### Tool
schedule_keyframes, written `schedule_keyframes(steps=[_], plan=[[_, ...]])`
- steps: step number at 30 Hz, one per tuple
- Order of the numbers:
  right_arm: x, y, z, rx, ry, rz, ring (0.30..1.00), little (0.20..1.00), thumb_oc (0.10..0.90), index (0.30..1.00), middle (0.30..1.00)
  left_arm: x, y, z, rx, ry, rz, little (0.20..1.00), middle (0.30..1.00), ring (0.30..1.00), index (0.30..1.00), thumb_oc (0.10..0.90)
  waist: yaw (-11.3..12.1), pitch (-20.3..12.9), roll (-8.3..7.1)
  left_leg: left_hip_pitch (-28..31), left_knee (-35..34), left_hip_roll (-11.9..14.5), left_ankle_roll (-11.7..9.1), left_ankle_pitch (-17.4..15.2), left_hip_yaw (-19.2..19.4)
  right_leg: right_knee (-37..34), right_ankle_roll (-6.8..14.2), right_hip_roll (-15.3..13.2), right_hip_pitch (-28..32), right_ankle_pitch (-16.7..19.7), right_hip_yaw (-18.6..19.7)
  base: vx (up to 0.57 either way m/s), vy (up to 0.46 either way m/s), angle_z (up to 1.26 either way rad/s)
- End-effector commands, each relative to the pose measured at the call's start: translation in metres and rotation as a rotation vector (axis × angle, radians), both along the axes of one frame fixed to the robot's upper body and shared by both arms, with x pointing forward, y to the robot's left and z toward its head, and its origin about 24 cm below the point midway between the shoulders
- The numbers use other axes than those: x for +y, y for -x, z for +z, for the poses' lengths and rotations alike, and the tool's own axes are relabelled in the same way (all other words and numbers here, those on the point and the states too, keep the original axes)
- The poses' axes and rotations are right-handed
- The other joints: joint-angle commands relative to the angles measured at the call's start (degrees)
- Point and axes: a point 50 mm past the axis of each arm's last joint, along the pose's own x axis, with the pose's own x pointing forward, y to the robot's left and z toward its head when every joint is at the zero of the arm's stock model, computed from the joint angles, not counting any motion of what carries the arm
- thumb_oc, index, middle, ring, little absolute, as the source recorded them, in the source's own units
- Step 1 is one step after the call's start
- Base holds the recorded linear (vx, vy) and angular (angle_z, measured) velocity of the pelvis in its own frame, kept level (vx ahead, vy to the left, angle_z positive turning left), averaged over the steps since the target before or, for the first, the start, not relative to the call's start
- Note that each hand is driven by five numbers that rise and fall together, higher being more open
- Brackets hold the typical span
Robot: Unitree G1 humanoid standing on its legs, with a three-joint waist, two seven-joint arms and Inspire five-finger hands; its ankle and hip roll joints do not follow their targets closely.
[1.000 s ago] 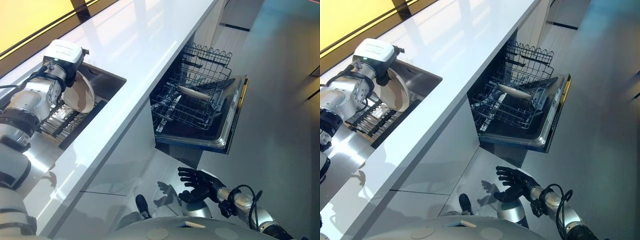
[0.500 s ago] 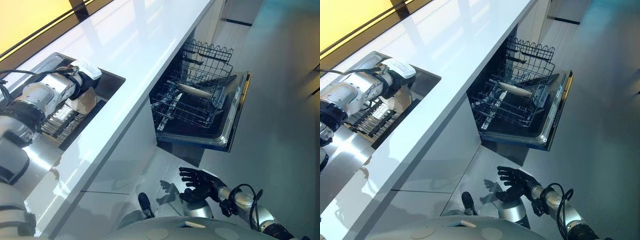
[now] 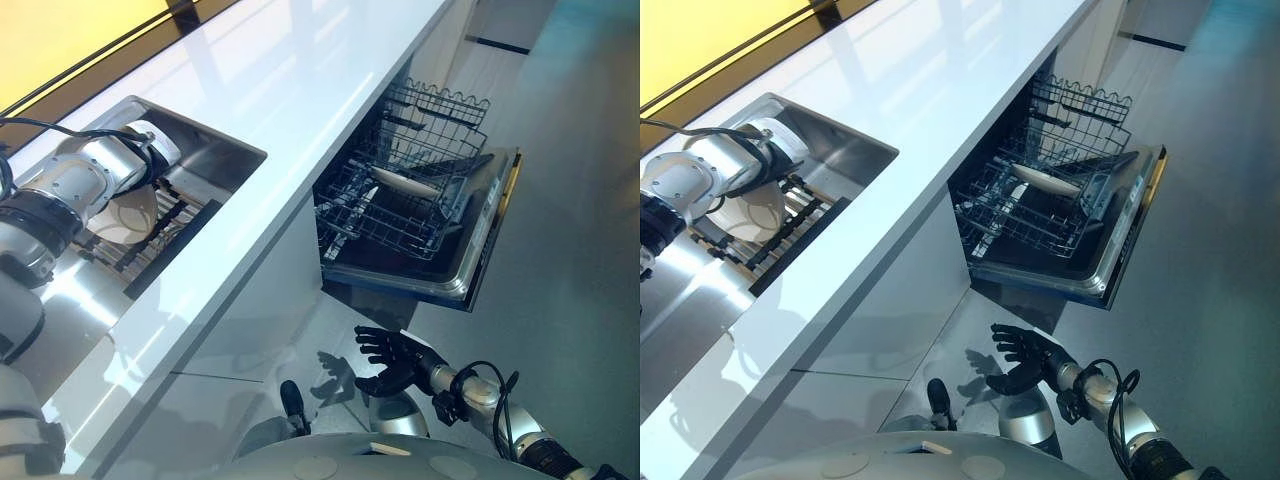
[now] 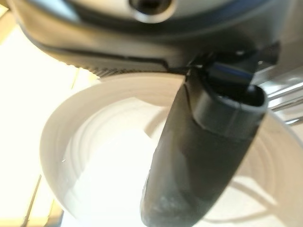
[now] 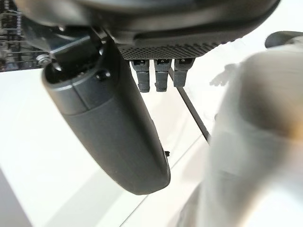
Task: Pick up plates and place into dishwasher.
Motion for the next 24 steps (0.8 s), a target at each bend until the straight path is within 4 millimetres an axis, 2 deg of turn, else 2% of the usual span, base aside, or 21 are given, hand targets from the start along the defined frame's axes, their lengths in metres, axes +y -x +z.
schedule_keyframes(steps=[1, 7, 11, 14, 18, 21, 24], plan=[[0.017, -0.026, 0.04, -0.251, -0.145, -0.029, 0.9, 0.9, 0.8, 0.9, 0.9, 0.018, 0.003, 0.105, -0.488, -0.052, -0.009, 0.2, 0.3, 0.3, 0.3, 0.1, 0.9, -5.4, 1.51, 4.4, 5.4, -5.9, 3.3, -15.8, -0.2, -2.3, 3.0, 4.6, -10.6, 10.2, 0.2, -0.05, -0.031, 0.18], [0.017, -0.05, 0.075, -0.454, -0.203, -0.131, 0.9, 0.9, 0.8, 0.9, 0.9, 0.012, 0.016, 0.13, -0.76, 0.147, -0.194, 0.2, 0.3, 0.3, 0.3, 0.1, 2.7, -6.6, 1.73, 4.2, 4.5, -5.3, 2.9, -15.1, -1.1, -3.8, 1.7, 5.3, -7.9, 8.6, -0.5, -0.05, -0.028, 0.16], [0.016, -0.068, 0.113, -0.672, -0.222, -0.258, 0.9, 0.9, 0.8, 0.9, 0.9, 0.008, 0.028, 0.134, -0.896, 0.385, -0.301, 0.2, 0.3, 0.3, 0.3, 0.1, 4.5, -7.3, 1.7, 4.1, 3.9, -4.7, 2.7, -14.6, -2.0, -4.5, 0.7, 5.6, -6.0, 7.3, -1.3, -0.05, -0.026, 0.21], [0.005, -0.079, 0.158, -0.963, -0.126, -0.372, 0.9, 0.9, 0.8, 0.9, 0.9, 0.004, 0.042, 0.133, -0.997, 0.63, -0.378, 0.2, 0.3, 0.3, 0.3, 0.1, 6.2, -7.7, 1.65, 4.1, 3.4, -4.2, 2.7, -14.2, -2.9, -4.7, 0.0, 5.9, -4.6, 6.1, -2.1, -0.05, -0.02, 0.2], [-0.01, -0.083, 0.217, -1.31, 0.038, -0.45, 0.9, 0.9, 0.8, 0.9, 0.9, 0.001, 0.059, 0.126, -1.083, 0.824, -0.463, 0.2, 0.3, 0.3, 0.3, 0.1, 8.0, -8.1, 1.69, 4.2, 2.9, -3.8, 2.6, -13.8, -4.0, -4.3, -0.6, 6.1, -3.4, 4.8, -3.0, -0.05, -0.009, 0.15], [-0.014, -0.082, 0.252, -1.522, 0.126, -0.43, 0.9, 0.9, 0.8, 0.9, 0.9, -0.004, 0.07, 0.122, -1.117, 0.942, -0.524, 0.2, 0.3, 0.3, 0.3, 0.1, 9.4, -8.3, 1.58, 4.3, 2.7, -3.6, 2.5, -13.5, -4.8, -4.2, -0.9, 6.1, -2.6, 4.2, -3.7, -0.03, -0.006, 0.15], [-0.01, -0.082, 0.278, -1.649, 0.106, -0.384, 0.9, 0.9, 0.8, 0.9, 0.9, -0.01, 0.081, 0.119, -1.124, 1.043, -0.59, 0.2, 0.3, 0.3, 0.3, 0.1, 10.9, -8.6, 1.31, 4.3, 2.7, -3.4, 2.3, -13.2, -5.5, -3.7, -1.4, 6.1, -1.8, 3.3, -4.6, -0.02, 0.001, 0.24]])
